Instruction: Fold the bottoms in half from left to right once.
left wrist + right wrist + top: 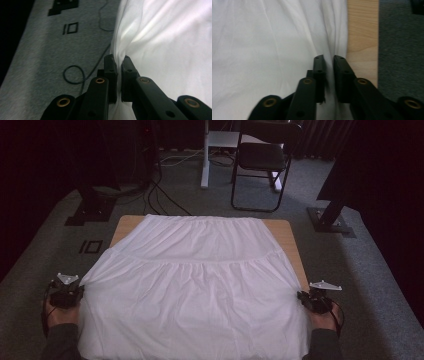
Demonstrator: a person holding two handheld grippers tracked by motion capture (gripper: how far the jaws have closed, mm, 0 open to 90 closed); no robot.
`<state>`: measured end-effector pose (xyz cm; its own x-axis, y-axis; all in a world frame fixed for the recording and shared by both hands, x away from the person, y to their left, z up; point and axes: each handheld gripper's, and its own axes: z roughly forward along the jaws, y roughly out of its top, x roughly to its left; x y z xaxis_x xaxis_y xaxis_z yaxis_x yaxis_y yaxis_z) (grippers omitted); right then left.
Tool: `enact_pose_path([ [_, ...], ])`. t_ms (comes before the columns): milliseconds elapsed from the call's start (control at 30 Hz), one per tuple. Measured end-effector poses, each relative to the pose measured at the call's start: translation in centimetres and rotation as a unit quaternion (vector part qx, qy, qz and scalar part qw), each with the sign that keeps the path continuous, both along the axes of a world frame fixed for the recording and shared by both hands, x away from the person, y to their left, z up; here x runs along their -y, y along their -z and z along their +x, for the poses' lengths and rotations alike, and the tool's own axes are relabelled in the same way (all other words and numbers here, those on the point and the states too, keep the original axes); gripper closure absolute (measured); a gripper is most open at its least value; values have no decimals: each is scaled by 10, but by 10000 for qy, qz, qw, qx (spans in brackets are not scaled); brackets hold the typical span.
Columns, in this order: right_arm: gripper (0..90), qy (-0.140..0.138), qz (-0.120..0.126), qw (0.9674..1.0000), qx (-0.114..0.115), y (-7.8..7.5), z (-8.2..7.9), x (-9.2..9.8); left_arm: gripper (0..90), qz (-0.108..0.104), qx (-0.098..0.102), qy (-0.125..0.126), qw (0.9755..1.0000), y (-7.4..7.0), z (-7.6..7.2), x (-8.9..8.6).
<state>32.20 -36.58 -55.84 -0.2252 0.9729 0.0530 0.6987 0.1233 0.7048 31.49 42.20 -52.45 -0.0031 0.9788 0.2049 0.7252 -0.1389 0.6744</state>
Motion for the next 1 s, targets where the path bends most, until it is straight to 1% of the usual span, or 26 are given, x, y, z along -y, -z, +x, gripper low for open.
enact_pose_path([
  [67, 723, -146, 119, 9998, -9, 0, -2, 0, 865, 82, 7, -132, 9999, -3, 1, -2],
  [133, 690, -220, 117, 9997, 12, 1, -3, -1, 865, 47, 37, -148, 9999, -4, 1, -3],
  [167, 621, -292, 105, 9995, 40, 1, -5, -3, 864, 0, 236, 73, 9997, -11, -4, 0],
  [233, 557, -384, 98, 9992, 89, 2, -6, -5, 864, 52, 295, 154, 9994, -16, -8, 6],
  [267, 542, -394, 108, 9991, 94, 3, -6, -5, 863, 52, 295, 154, 9994, -16, -8, 6],
  [300, 526, -398, 130, 9991, 102, 3, -5, -6, 863, -1, 454, 282, 9986, -23, -13, 11],
  [367, 498, -399, 169, 9990, 110, 3, -5, -7, 862, -84, 639, 393, 9971, -31, -17, 17],
  [400, 489, -400, 174, 9990, 114, 3, -5, -7, 862, -176, 752, 502, 9957, -37, -19, 21],
  [433, 475, -414, 165, 9989, 131, 4, -5, -8, 861, -263, 812, 601, 9945, -42, -20, 24],
  [467, 475, -414, 165, 9989, 131, 4, -5, -8, 860, -263, 812, 601, 9945, -42, -20, 24],
  [500, 464, -424, 163, 9989, 148, 4, -5, -8, 859, -638, 1038, 1125, 9862, -54, -24, 31],
  [533, 461, -413, 173, 9989, 156, 4, -5, -8, 859, -638, 1038, 1125, 9862, -54, -24, 31],
  [567, 455, -404, 193, 9989, 162, 5, -5, -8, 859, -902, 1139, 1412, 9793, -64, -25, 38],
  [600, 455, -404, 193, 9989, 162, 5, -5, -8, 859, -902, 1139, 1412, 9793, -64, -25, 38],
  [633, 449, -399, 212, 9988, 189, 5, -5, -9, 859, -1161, 1235, 1685, 9710, -75, -26, 46],
  [667, 448, -403, 206, 9988, 196, 5, -6, -9, 859, -1161, 1235, 1685, 9710, -75, -26, 46],
  [700, 448, -407, 186, 9988, 211, 6, -6, -10, 859, -1333, 1353, 2005, 9611, -88, -25, 58],
  [733, 447, -414, 163, 9988, 225, 6, -6, -10, 859, -1323, 1385, 2144, 9578, -94, -25, 66],
  [767, 443, -416, 151, 9987, 244, 6, -6, -11, 859, -1283, 1411, 2243, 9557, -98, -25, 73],
  [800, 443, -416, 151, 9987, 244, 6, -6, -11, 859, -1283, 1411, 2243, 9557, -98, -25, 73],
  [833, 440, -423, 131, 9986, 285, 7, -6, -11, 859, -1069, 1456, 2528, 9505, -109, -25, 95],
  [867, 440, -423, 131, 9986, 285, 7, -6, -11, 858, -1069, 1456, 2528, 9505, -109, -25, 95],
  [900, 439, -415, 114, 9985, 335, 8, -7, -12, 858, -846, 1504, 2826, 9436, -119, -23, 119],
  [933, 439, -415, 114, 9985, 335, 8, -7, -12, 859, -846, 1504, 2826, 9436, -119, -23, 119],
  [967, 439, -398, 101, 9985, 371, 9, -8, -12, 858, -742, 1540, 3118, 9346, -127, -19, 145],
  [1000, 439, -398, 101, 9985, 371, 9, -8, -12, 859, -742, 1540, 3118, 9346, -127, -19, 145],
])
